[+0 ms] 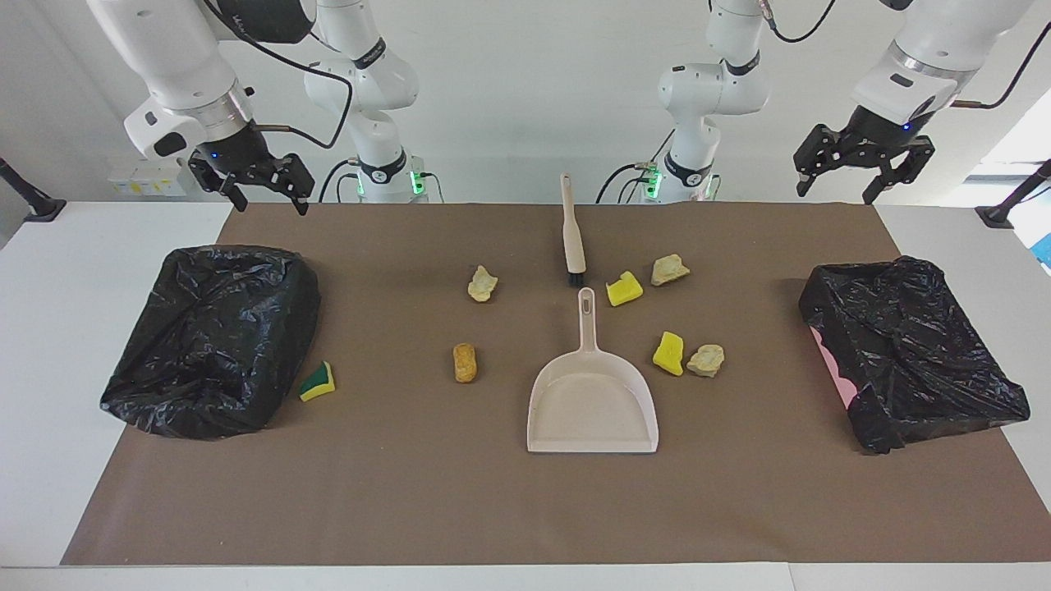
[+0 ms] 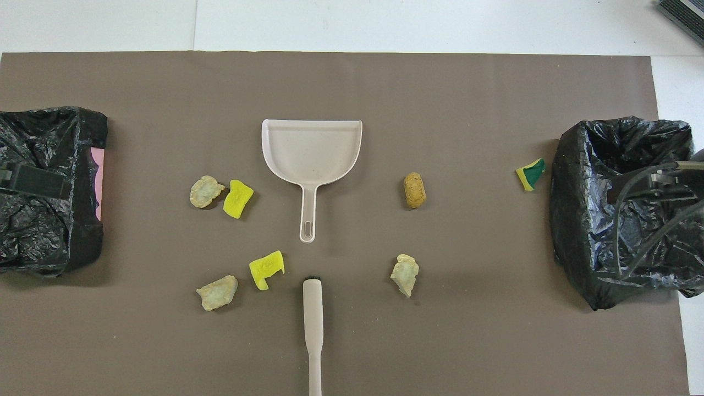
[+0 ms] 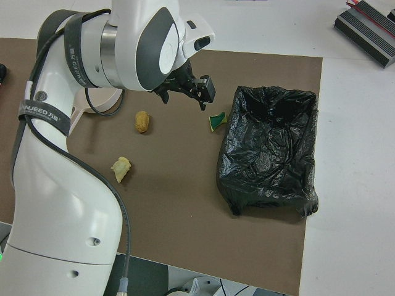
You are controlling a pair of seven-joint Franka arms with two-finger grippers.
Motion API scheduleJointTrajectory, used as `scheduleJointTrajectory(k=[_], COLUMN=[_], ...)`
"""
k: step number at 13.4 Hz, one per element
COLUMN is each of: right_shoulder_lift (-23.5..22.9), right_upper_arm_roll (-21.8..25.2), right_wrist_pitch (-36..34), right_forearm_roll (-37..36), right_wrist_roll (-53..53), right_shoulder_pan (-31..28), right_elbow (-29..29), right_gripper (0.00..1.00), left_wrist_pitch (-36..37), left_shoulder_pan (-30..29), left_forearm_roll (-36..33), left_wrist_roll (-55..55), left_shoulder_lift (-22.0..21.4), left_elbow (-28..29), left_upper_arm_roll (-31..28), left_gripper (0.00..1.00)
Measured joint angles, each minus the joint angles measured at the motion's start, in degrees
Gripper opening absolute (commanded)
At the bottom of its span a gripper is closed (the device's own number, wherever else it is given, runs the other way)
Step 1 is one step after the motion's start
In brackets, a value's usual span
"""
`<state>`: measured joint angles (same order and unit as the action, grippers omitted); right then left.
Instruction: Sweep and dump trash in bin
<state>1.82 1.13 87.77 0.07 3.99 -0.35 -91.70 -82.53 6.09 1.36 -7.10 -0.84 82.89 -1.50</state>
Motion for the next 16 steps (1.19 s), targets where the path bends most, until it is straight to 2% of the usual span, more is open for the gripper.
scheduleJointTrajectory(k=[11, 16], right_shoulder_lift=[0.0, 0.0], right_upper_arm_roll=[0.4, 0.1], right_wrist_pitch=[1.4, 1.4], right_forearm_roll=[0.7, 0.8], right_wrist_roll=[0.0, 0.0], right_shoulder_pan=[0.0, 0.1], right_elbow=[0.3, 0.3], right_gripper=[1.0, 1.0], left_wrist_pitch=[0.0, 0.0], left_shoulder_pan=[-0.5, -0.4], left_forearm_roll=[-0.1, 0.0], left_wrist_roll=[0.0, 0.0], left_shoulder_lift=[0.0, -0.8], left_elbow=[0.0, 1.6], left_upper_arm_roll=[0.0, 1.7], left_gripper=[1.0, 1.0])
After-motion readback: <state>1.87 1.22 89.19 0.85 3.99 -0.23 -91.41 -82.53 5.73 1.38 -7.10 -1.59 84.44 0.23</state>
